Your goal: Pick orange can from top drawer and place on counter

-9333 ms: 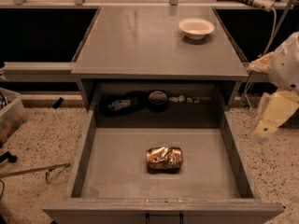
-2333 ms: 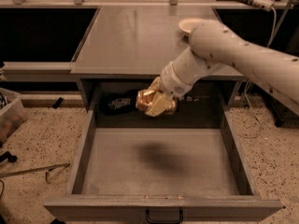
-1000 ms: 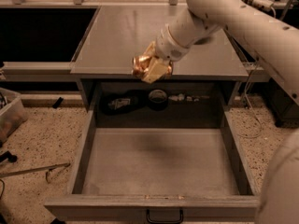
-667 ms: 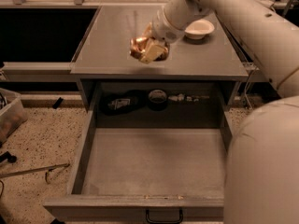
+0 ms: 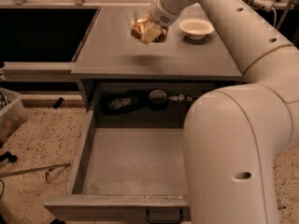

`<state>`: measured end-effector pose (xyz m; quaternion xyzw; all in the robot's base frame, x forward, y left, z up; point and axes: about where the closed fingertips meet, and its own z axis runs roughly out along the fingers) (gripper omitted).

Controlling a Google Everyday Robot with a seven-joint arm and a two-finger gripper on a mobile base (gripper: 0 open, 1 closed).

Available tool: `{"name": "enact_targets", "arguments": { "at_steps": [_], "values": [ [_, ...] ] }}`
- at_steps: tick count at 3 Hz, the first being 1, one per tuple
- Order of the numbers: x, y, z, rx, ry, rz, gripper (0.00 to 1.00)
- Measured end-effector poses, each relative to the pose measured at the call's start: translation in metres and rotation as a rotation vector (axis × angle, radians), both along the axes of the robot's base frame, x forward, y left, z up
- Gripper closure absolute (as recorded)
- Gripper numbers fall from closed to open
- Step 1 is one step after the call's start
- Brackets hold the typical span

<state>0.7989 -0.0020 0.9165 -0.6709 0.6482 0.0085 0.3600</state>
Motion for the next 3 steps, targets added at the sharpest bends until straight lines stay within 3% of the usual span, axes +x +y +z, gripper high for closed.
{"name": "enact_targets", "arguments": {
  "at_steps": [1, 3],
  "values": [
    [0.013, 0.0, -0.025, -0.013, 0.061, -0.026, 1.0],
    [0.01, 0.015, -0.059, -0.034, 0.168, 0.024, 1.0]
  ]
}}
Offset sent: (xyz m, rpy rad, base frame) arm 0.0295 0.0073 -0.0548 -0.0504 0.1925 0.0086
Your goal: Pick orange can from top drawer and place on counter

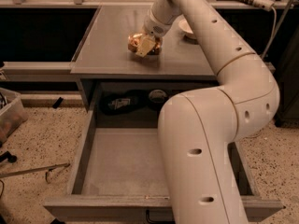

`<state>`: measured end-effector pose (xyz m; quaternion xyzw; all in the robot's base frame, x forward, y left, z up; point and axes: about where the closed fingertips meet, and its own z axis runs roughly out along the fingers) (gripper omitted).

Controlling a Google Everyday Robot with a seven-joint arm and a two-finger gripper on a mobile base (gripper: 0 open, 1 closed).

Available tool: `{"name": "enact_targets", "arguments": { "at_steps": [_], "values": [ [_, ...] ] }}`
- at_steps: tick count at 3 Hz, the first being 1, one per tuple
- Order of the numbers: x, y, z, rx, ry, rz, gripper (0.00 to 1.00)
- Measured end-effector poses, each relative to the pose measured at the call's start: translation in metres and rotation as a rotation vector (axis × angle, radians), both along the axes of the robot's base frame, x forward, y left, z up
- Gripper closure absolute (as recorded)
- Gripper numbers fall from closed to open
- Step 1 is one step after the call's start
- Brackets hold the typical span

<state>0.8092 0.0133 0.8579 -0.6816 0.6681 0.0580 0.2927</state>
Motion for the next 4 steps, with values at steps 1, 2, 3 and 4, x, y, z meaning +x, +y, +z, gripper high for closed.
{"name": "enact_targets", "arguments": {
  "at_steps": [1, 2, 3, 4],
  "values": [
    [-0.0022, 0.005, -0.0067, 0.001, 0.028, 0.022, 1.0],
    [-0.0026, 0.0061, -0.0071, 0.003, 0.032, 0.025, 0.84],
    [-0.0026, 0.0061, -0.0071, 0.003, 0.032, 0.025, 0.61],
    [-0.0026, 0.0061, -0.0072, 0.003, 0.032, 0.025, 0.37]
  ]
}}
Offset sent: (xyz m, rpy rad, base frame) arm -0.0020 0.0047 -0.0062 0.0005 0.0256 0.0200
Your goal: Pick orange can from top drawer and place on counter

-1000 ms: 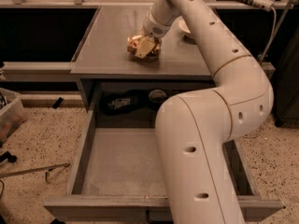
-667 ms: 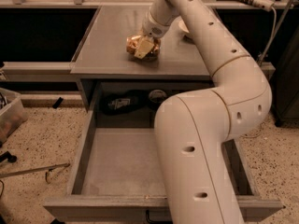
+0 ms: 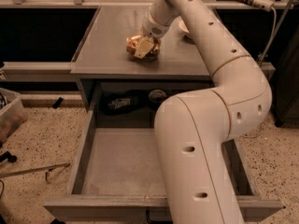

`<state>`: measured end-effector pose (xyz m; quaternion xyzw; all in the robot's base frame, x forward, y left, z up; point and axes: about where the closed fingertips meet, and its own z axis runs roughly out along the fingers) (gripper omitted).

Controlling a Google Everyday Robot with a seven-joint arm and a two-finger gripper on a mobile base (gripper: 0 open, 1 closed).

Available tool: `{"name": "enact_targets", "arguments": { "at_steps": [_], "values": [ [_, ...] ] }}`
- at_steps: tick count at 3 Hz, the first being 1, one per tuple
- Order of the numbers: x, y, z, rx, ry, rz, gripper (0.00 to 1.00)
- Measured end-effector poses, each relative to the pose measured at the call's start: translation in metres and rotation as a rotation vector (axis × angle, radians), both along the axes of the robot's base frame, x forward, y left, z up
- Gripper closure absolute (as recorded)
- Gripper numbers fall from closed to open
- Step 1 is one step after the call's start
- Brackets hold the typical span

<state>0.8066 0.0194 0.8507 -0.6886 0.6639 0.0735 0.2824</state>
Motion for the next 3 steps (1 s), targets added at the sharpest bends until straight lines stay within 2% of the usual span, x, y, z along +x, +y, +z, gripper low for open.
{"name": "enact_targets", "arguments": {
  "at_steps": [1, 2, 3],
  "values": [
    [0.0, 0.0, 0.0, 0.0, 0.0, 0.0, 0.14],
    [0.0, 0.0, -0.0001, 0.0, 0.0, 0.0, 0.0],
    [0.0, 0.0001, -0.0001, 0.0, 0.0, 0.0, 0.0]
  ]
}}
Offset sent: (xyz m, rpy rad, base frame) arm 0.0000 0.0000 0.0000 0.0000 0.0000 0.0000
